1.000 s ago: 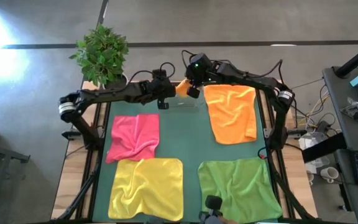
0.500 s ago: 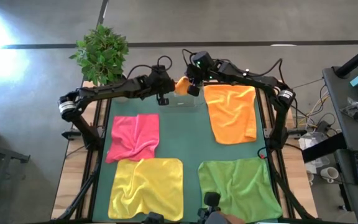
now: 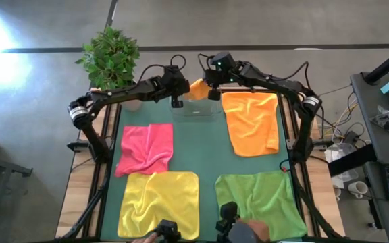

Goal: Fold microfiber towels
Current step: Put the left orange microfiber cloth into the bin

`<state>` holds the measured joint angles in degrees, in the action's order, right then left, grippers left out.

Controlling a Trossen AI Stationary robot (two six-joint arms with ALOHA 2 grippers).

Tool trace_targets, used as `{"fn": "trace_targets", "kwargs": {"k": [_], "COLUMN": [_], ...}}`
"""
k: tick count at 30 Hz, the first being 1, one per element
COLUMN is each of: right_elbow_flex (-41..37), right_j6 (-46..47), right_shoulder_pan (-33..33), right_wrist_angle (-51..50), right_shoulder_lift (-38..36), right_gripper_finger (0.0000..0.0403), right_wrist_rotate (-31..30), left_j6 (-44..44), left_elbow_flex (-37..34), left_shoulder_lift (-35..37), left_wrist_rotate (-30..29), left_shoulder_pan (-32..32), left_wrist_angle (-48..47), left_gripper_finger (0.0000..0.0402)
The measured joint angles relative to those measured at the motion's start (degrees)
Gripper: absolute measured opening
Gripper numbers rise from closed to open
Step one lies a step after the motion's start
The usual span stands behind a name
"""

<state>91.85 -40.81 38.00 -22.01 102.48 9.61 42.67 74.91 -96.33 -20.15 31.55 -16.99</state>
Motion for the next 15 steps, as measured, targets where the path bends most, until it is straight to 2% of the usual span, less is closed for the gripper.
{"fn": "trace_targets", "kwargs": {"k": [3, 10, 15], "right_elbow_flex": [-0.33, -5.58, -7.80], "right_j6": [-0.32, -0.52, 0.42], "right_shoulder_pan": [0.67, 0.74, 0.79], "right_wrist_angle": [-0.44, 0.38, 2.05], "right_shoulder_lift": [0.00, 0.00, 0.07], "right_gripper_finger": [0.0008, 0.0008, 0.0008], "right_wrist_rotate": [4.22, 8.42, 8.36], "left_j6": [-0.15, -4.95, -4.72], "left_elbow_flex": [0.87, -0.85, -1.03], "left_shoulder_lift": [0.55, -1.05, -3.05], "left_wrist_rotate": [1.33, 7.33, 7.18], "left_shoulder_pan": [-0.15, -0.52, -0.52], "left_wrist_angle": [-1.16, -4.11, -4.67], "left_gripper_finger": [0.0013, 0.0013, 0.0013]}}
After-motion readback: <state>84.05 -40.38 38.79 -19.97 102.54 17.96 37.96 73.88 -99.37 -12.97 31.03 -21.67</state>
